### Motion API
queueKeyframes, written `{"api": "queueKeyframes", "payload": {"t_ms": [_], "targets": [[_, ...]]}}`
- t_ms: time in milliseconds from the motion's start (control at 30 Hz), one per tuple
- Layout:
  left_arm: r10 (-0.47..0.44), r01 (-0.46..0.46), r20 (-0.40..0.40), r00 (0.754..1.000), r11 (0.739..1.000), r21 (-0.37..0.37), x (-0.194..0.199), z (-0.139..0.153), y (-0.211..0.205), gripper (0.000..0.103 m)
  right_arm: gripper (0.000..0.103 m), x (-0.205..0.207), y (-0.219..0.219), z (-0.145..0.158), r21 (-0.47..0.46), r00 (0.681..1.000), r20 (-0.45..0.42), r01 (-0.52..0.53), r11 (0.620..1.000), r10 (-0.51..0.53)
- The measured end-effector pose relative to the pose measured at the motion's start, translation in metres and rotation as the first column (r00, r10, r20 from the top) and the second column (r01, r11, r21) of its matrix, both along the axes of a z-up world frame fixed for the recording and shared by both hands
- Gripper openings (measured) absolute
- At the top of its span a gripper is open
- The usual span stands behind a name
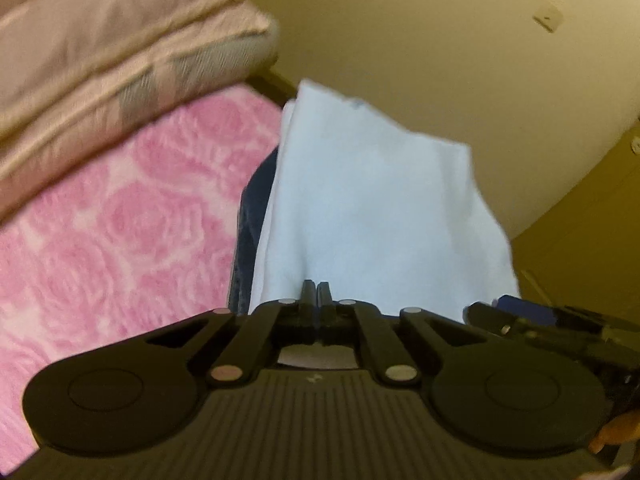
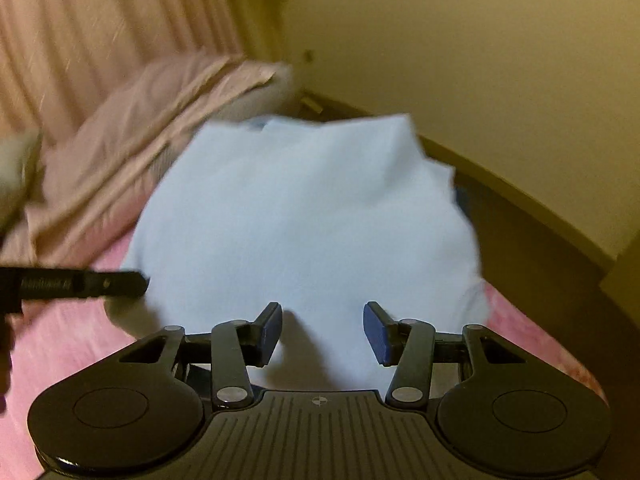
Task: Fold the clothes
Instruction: 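Lower the sweatshirt onto the jeans stack and open both grippers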
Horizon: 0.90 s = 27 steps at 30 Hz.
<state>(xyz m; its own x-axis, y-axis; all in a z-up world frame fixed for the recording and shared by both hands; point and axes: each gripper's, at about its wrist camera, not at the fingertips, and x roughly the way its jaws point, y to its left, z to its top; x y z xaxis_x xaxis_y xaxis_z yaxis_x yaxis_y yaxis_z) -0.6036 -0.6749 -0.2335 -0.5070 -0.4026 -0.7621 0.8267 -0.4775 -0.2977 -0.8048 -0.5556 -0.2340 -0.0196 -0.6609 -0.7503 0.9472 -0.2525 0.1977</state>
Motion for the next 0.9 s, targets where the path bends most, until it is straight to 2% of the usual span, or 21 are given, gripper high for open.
{"api": "queueKeyframes", "payload": {"t_ms": [67,233,333,500,600,733,833,900], "targets": [[-0.012,0.011,-0.006,1.000,0.999,-0.036,0.003,0.008,0.009,0.001,0.049,-0.001,0.007,0.003,0.003,1.000,0.018,0.018,1.000,-0.018],[-0.005,0.003,0.055,0.998,1.000,0.029,0.001,-0.016,0.008,0.001,0.049,-0.015,0.004,0.007,0.013,0.998,0.044,0.053,0.999,-0.054],[-0.008,0.008,0.043,0.999,1.000,0.002,0.001,0.000,0.006,0.000,0.049,-0.029,-0.005,0.013,0.000,0.995,0.054,0.088,0.996,-0.088],[0.048,-0.049,-0.028,0.998,0.998,-0.038,0.000,0.037,-0.028,0.000,0.049,-0.053,-0.022,0.023,-0.021,0.987,0.072,0.146,0.989,-0.145],[0.007,-0.007,-0.012,1.000,0.997,-0.072,-0.025,0.036,-0.057,0.000,0.049,-0.067,-0.034,0.021,-0.020,0.981,0.086,0.177,0.984,-0.174],[-0.023,0.025,0.014,1.000,0.996,-0.084,-0.052,0.014,-0.085,0.000,0.049,-0.082,-0.059,-0.006,0.020,0.973,0.110,0.202,0.979,-0.203],[-0.009,0.010,0.016,1.000,0.999,-0.035,-0.049,-0.016,-0.093,0.001,0.049,-0.094,-0.078,-0.026,0.050,0.966,0.128,0.221,0.974,-0.226],[0.007,-0.007,0.004,1.000,1.000,-0.030,-0.040,-0.022,-0.089,0.001,0.049,-0.096,-0.068,-0.021,0.025,0.960,0.142,0.241,0.970,-0.242]]}}
